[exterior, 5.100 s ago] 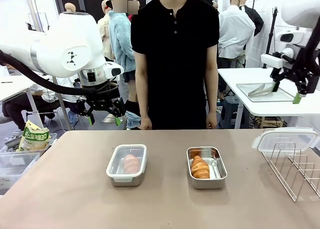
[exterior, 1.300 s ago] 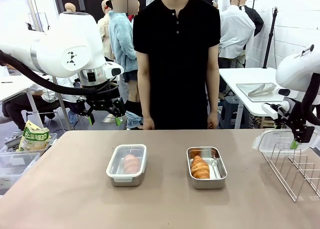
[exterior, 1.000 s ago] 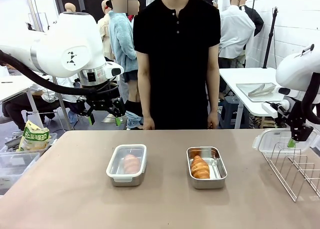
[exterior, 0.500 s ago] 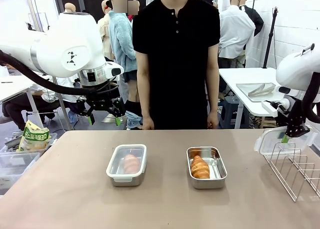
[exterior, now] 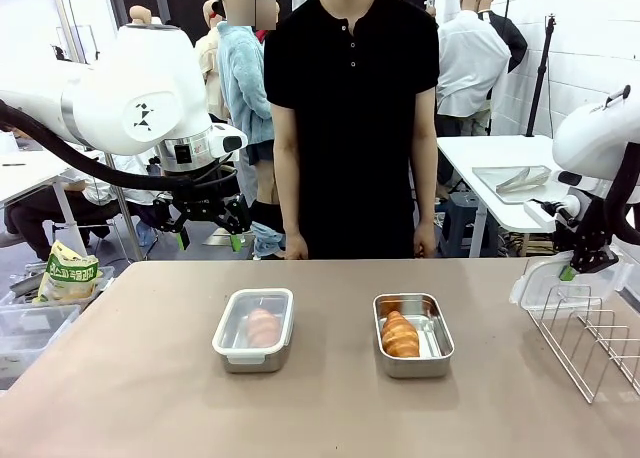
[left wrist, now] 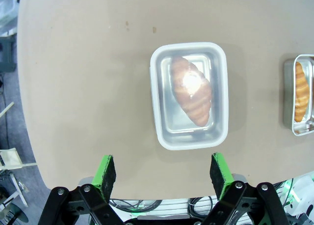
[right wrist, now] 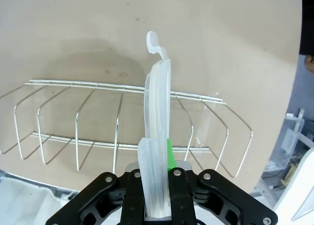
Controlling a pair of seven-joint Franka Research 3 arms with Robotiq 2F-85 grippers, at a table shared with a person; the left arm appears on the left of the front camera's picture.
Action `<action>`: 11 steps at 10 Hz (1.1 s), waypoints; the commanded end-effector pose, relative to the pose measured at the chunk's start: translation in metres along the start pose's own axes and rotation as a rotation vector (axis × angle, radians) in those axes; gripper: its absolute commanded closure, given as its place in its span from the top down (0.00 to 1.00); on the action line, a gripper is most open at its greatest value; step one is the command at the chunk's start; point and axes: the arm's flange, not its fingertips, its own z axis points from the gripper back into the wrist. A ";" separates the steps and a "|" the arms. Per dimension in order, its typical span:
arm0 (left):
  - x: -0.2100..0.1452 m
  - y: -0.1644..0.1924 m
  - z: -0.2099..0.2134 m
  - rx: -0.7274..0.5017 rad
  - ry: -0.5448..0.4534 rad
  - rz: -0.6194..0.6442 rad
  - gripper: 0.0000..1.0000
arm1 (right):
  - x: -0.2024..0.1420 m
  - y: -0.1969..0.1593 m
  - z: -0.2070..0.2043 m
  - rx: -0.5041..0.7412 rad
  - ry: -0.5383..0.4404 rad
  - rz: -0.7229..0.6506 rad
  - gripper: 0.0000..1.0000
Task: Place the bread in airtight containers.
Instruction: Pick up one Airtight Container lid and hand it to the human.
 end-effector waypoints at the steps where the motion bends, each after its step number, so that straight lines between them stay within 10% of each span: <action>1: -0.001 0.002 0.002 -0.001 -0.001 0.001 1.00 | 0.002 0.002 0.002 0.003 -0.028 0.014 0.00; 11: -0.001 0.002 0.002 -0.001 -0.001 0.001 1.00 | 0.024 0.019 0.091 0.036 -0.071 0.059 0.00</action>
